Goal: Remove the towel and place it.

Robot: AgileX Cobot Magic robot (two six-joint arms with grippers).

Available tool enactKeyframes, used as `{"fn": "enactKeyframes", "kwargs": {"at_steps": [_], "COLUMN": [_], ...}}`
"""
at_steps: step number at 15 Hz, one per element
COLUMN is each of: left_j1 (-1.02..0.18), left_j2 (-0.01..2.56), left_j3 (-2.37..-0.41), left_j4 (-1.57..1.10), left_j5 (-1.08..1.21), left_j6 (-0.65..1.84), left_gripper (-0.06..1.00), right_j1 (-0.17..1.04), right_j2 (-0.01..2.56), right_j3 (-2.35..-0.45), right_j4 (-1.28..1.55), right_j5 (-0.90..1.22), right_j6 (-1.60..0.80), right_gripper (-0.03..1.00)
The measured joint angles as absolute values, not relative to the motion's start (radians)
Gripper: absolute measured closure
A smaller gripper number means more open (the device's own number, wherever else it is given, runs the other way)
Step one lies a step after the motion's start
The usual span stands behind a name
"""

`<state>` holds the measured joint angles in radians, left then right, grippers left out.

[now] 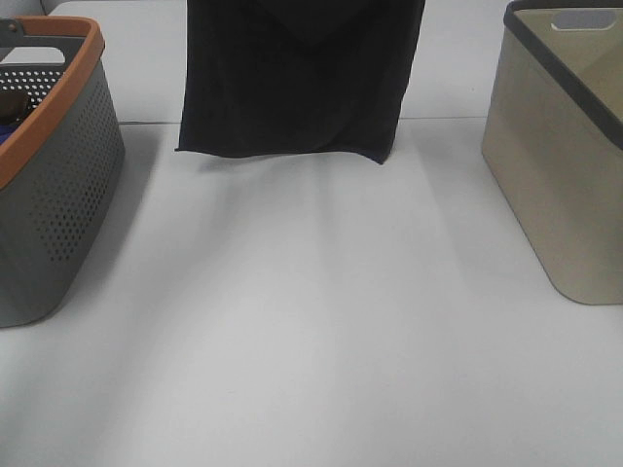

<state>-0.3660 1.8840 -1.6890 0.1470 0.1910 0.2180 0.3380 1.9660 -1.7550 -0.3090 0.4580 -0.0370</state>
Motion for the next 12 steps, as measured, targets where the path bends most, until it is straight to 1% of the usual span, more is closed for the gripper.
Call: {"fn": "enactKeyframes", "kwargs": {"at_steps": [2,5,6,9,12], "left_j1": [-0.366,-0.366,-0.366,-0.370,-0.373], "left_j2": [1.954,1.984,1.985,2.002,2.007], "left_j3": [-1.689,-1.689,-1.689,-1.689,-1.689], "left_j4": [0.159,0.138,0.084,-0.021,-0.027], "left_j5": [0.287,0.578,0.718,0.915,1.076], "left_j6": [0.218,0.180,0.139,0.123,0.107], "left_gripper": [0.94,0.94,0.94,0.94,0.94], "right_j1": [0.338,0.338,0.338,0.338,0.338], "right_j2": [2.024,2.048,2.047,2.047,2.047], "right_j3": [-1.755,-1.755,-1.757,-1.757,-1.757], "right_j4": [-0.253,-0.105,-0.056,0.016,0.130], "right_j5": [0.611,0.765,0.856,1.054,1.171], "right_j6": [-0.073,-0.122,-0.136,-0.143,-0.173], "right_gripper": [0.97,0.97,0.97,0.97,0.97]}}
